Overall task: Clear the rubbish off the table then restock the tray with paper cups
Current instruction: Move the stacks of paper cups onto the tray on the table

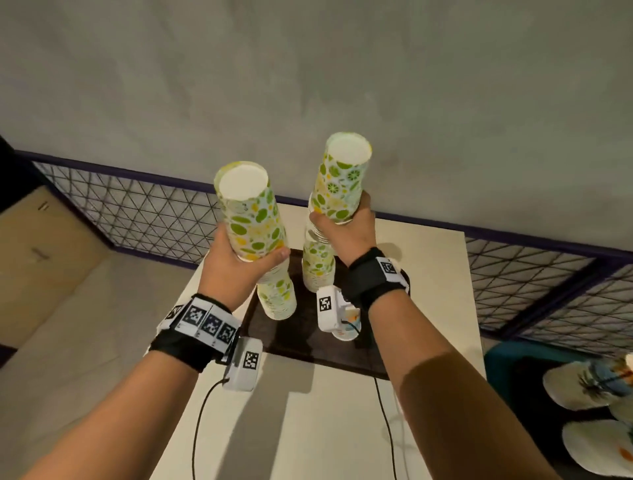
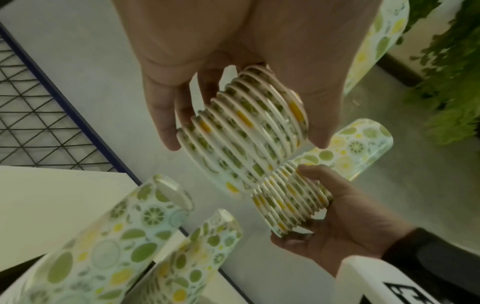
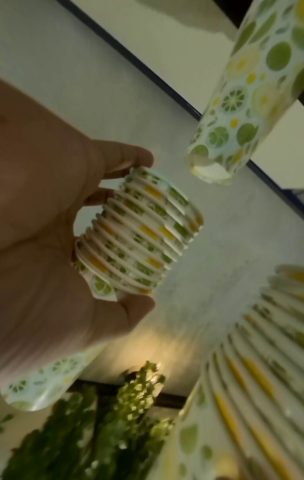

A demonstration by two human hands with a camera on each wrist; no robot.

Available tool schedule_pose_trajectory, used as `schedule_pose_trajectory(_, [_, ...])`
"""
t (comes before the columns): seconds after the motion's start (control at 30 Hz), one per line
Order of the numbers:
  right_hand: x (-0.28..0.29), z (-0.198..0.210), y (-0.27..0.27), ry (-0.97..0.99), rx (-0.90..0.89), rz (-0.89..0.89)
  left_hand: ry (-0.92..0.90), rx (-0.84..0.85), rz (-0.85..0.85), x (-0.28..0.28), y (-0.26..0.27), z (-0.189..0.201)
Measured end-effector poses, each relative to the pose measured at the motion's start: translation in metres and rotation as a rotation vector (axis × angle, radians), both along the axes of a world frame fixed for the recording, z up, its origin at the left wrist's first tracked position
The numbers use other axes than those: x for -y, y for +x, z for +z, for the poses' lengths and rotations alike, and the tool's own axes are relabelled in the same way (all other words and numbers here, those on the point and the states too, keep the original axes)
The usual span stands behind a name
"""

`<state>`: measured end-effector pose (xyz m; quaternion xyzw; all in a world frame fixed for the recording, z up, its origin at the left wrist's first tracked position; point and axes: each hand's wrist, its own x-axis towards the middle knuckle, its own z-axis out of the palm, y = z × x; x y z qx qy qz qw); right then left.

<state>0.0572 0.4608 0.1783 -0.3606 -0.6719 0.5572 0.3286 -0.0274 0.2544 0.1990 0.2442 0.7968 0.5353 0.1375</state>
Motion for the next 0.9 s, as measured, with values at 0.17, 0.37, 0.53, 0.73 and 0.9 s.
schedule_pose_trajectory(0.17, [-0.003, -0.021, -0.028, 0.121, 0.182, 0.021, -0.038, 0.056, -0.024, -0.009, -0.023, -0.029])
schedule_pose_trajectory(0.37, [-0.008, -0.054, -0.038, 0.062, 0.289, 0.042, -0.025, 0.114, -0.053, -0.018, -0.031, -0.059])
schedule_pose_trajectory(0.53, [-0.01, -0.067, -0.039, 0.03, 0.352, 0.027, -0.062, 0.141, -0.056, -0.024, -0.031, -0.072])
schedule_pose_trajectory(0.73, [-0.01, -0.072, -0.033, 0.03, 0.447, 0.083, -0.155, 0.198, -0.061, -0.027, -0.039, -0.086])
schedule_pose_trajectory(0.9, [-0.012, -0.072, -0.036, 0.119, 0.496, 0.091, -0.173, 0.171, -0.068, -0.022, -0.042, -0.086])
